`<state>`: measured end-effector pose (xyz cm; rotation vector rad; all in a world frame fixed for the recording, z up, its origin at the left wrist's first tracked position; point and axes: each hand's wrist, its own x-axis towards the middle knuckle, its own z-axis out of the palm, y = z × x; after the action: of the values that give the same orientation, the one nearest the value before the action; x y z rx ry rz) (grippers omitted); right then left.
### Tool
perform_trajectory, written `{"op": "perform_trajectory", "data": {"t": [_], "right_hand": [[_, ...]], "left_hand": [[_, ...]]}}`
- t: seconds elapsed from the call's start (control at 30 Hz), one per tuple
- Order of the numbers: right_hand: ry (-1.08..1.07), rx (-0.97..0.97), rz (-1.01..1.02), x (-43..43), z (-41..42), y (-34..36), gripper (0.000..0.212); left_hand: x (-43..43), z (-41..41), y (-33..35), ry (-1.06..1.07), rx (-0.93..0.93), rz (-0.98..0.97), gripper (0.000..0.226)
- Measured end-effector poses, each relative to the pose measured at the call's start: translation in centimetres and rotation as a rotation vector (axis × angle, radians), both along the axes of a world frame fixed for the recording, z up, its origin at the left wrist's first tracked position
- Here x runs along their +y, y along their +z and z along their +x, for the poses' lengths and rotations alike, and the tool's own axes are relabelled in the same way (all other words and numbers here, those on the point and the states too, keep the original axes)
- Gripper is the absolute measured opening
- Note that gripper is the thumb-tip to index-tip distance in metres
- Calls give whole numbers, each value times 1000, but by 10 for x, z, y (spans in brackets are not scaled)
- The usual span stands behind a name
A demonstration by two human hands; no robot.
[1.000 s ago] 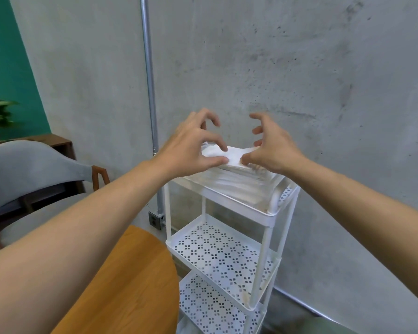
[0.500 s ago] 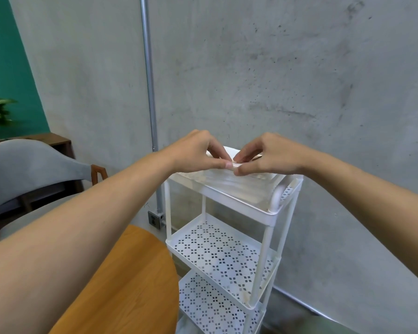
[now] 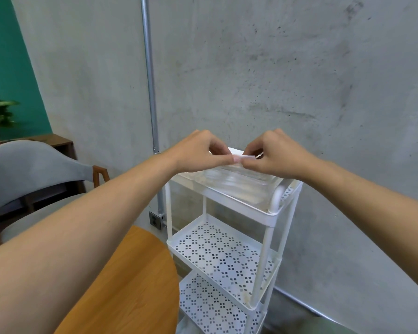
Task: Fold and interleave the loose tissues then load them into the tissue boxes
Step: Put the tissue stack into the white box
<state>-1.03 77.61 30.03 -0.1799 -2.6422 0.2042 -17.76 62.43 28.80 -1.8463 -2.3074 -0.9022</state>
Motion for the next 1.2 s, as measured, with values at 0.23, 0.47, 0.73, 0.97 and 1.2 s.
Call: {"op": "perform_trajectory", "data": {"t": [0.23, 0.47, 0.73, 0.97, 1.2], "right_hand": [[-37, 55, -55, 3, -5, 4, 18], [18, 71, -73, 5, 1, 1, 57], [-29, 263, -85, 15, -10, 5, 39], [25, 439, -22, -6, -21, 42, 41], [193, 558, -121, -78, -35, 58, 39]], "left_hand": [[3, -4, 3, 34, 66, 32, 13], [6, -4, 9, 51, 16, 15, 11], [13, 2, 13, 72, 31, 221, 13], [-30, -8, 44, 100, 30, 348, 16], [-127, -8, 67, 156, -40, 492, 11]]}}
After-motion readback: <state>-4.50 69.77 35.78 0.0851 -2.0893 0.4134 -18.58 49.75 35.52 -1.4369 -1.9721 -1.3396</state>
